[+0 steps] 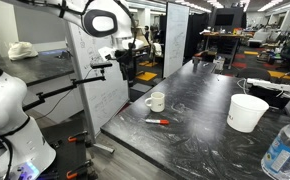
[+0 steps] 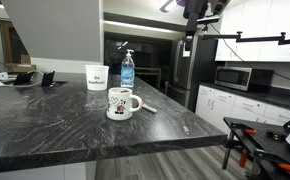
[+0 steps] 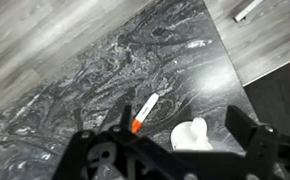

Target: Move the mug cup from the left to the right

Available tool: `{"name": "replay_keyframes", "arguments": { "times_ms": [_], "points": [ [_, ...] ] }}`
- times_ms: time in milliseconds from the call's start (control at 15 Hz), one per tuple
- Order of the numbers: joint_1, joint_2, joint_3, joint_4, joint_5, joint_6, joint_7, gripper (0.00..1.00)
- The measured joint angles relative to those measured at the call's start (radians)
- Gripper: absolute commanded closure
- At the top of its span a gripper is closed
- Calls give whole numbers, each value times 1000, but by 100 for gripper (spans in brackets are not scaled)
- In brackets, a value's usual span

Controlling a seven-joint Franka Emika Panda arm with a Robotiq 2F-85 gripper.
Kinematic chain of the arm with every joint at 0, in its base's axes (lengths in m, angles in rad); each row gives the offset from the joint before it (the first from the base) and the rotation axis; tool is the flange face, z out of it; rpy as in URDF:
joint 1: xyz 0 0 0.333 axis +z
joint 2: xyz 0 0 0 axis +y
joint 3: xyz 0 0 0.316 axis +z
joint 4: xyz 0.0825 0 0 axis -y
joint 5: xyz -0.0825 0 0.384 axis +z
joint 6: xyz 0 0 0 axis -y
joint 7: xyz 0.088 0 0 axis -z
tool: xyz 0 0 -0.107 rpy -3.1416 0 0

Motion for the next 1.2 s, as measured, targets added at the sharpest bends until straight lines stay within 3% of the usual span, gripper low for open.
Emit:
{"name": "replay_keyframes", "arguments": {
  "times_ms": [467, 933, 1067, 1133, 1200],
  "points": [
    [2, 453, 8, 353, 44, 52, 0, 0],
    [4, 742, 23, 594, 46, 61, 3, 0],
    [4, 792, 25, 632, 46, 61, 4, 6],
    [5, 814, 25, 649, 46, 61, 5, 27],
    [6, 832, 25, 663, 46, 61, 5, 30]
  ]
}}
